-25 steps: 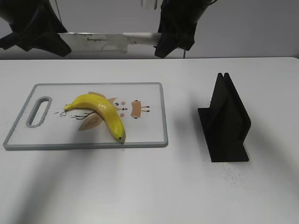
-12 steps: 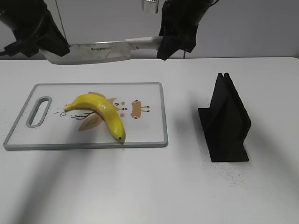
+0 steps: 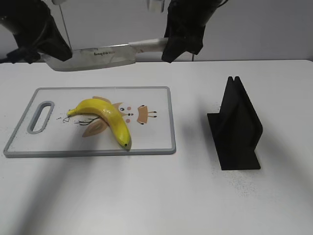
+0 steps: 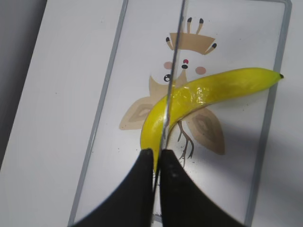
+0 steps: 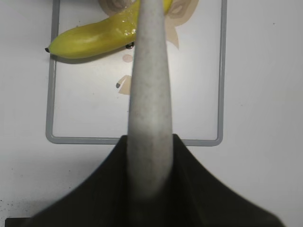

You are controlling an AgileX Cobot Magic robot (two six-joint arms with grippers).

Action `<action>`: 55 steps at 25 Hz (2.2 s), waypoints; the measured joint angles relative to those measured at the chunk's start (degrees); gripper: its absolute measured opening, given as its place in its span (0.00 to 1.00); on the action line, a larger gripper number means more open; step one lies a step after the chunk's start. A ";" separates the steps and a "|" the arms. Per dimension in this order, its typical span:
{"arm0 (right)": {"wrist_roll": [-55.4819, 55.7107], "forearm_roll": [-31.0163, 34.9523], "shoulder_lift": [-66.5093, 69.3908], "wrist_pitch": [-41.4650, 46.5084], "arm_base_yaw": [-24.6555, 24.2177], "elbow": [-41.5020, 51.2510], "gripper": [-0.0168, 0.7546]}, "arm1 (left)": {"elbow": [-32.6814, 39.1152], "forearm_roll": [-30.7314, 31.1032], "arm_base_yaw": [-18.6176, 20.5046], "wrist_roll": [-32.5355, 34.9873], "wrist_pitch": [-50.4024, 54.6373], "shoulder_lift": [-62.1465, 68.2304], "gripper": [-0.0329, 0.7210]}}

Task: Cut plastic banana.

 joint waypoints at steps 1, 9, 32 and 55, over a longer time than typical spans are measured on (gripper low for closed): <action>0.00 0.00 0.26 0.01 0.00 0.00 0.23 | -0.05 0.05 0.00 -0.26 0.00 0.28 0.07; 0.00 -0.53 8.65 -0.38 0.00 -0.37 0.23 | 1.75 1.07 -0.05 -4.22 -2.19 7.47 0.07; 0.83 -2.13 16.51 0.52 0.03 -6.05 0.24 | 8.46 0.65 -0.93 -5.38 -11.89 12.12 0.08; 5.26 -2.48 8.56 0.53 0.19 -6.56 0.23 | 3.46 -4.33 -0.42 -8.72 -7.68 5.09 0.92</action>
